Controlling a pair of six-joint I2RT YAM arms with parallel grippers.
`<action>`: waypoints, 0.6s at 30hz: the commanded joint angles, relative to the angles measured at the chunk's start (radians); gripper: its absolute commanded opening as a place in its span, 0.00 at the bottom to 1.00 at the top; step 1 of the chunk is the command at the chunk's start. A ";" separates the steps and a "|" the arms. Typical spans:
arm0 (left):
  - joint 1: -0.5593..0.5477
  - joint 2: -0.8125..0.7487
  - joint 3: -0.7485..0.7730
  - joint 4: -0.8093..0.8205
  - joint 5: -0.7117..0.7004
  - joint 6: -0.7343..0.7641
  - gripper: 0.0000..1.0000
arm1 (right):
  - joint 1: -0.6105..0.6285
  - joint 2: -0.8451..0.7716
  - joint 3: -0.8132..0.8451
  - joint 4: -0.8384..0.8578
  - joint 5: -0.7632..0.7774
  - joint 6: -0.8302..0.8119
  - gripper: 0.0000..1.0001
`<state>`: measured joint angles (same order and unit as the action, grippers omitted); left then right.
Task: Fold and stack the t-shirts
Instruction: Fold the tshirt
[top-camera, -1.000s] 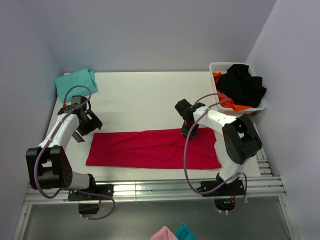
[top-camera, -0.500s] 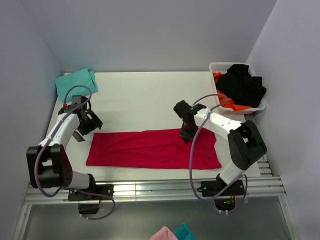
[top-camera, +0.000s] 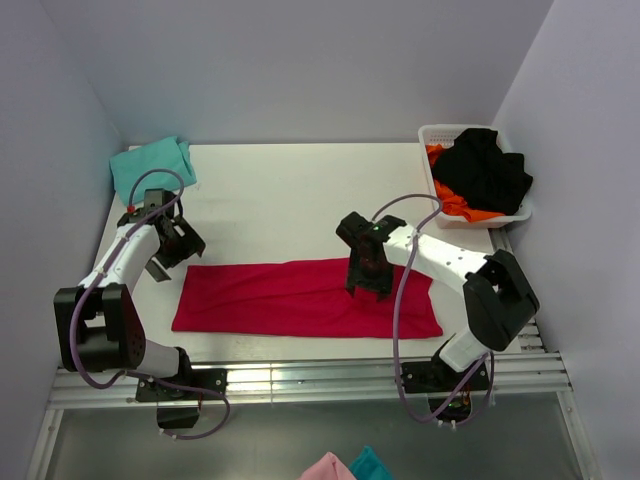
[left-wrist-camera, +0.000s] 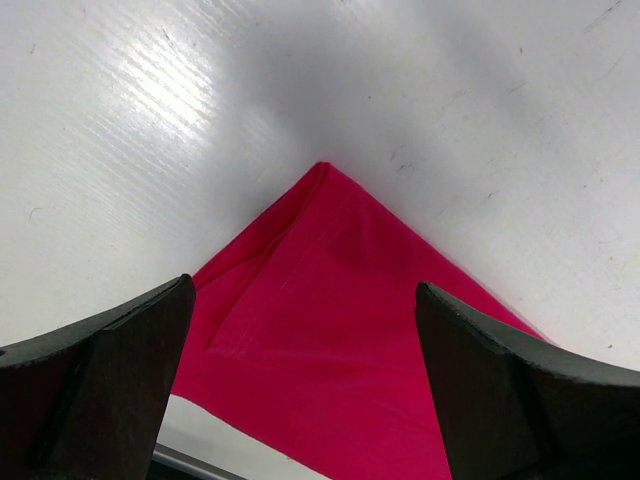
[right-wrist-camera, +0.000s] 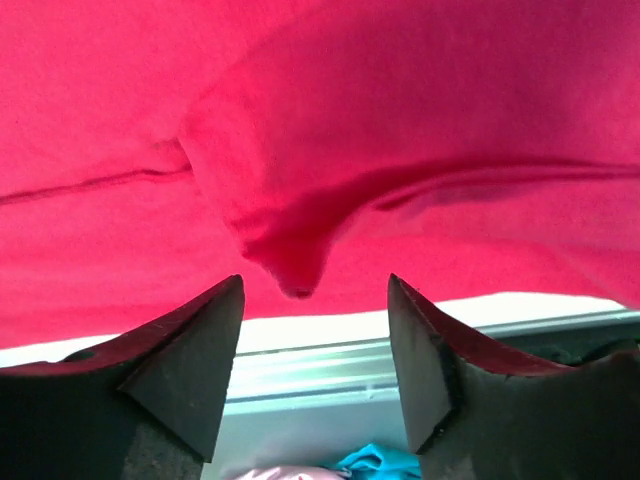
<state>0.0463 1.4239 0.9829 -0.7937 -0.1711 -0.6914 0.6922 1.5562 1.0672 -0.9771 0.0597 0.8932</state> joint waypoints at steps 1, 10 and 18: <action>0.003 -0.003 0.046 0.008 -0.015 0.021 0.98 | 0.018 -0.060 0.005 -0.078 0.014 -0.019 0.68; 0.003 -0.005 0.053 0.001 -0.007 0.013 0.98 | 0.013 -0.043 0.051 -0.048 0.147 -0.052 0.33; 0.003 -0.034 0.056 -0.019 -0.007 0.020 0.98 | -0.039 0.186 0.082 0.070 0.206 -0.108 0.00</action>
<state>0.0463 1.4239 0.9997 -0.7975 -0.1734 -0.6914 0.6769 1.6917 1.1187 -0.9649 0.1997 0.8124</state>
